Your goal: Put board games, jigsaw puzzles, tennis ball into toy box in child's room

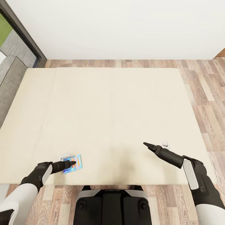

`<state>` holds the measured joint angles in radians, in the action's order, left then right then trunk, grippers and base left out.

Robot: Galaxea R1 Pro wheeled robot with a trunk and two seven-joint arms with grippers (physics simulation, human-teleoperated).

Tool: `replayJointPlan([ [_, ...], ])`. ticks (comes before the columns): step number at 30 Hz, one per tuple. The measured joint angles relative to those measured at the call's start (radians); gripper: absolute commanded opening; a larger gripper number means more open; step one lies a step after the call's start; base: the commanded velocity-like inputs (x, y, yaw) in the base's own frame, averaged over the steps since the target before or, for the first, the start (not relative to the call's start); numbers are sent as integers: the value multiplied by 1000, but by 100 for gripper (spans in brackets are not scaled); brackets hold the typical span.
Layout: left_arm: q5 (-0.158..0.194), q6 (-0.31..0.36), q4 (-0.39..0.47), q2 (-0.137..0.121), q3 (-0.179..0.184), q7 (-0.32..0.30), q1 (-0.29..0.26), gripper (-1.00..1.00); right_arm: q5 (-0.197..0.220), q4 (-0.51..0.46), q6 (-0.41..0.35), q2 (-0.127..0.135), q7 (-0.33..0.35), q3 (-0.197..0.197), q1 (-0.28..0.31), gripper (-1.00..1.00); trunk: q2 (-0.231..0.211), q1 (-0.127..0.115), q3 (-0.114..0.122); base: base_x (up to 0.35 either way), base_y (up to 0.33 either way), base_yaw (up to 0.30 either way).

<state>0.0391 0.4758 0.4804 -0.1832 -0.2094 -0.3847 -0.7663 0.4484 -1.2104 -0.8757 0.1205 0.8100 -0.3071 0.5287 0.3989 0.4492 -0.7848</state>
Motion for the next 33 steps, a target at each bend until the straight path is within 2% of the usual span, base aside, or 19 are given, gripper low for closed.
replayJointPlan([
  [7, -7, -3, 2, 0, 1, 3, 0, 100, 0, -1, 0, 1, 0, 0, 0, 100, 0, 0, 0, 0, -31, 0],
  [18, -13, -6, -1, -28, 3, 3, 0, 100, 0, -3, 0, 1, 1, 0, 0, 100, 0, 0, 0, 0, -254, 0],
  [25, -12, -5, -1, -30, 2, 1, 0, 100, 0, -3, 0, 1, 1, 0, 0, 100, 0, 0, 0, 0, -245, 0],
  [33, -13, -5, -1, -21, 1, -4, 0, 100, 0, -3, 0, 1, 2, 0, 0, 100, 0, 0, 0, 0, -49, 0],
])
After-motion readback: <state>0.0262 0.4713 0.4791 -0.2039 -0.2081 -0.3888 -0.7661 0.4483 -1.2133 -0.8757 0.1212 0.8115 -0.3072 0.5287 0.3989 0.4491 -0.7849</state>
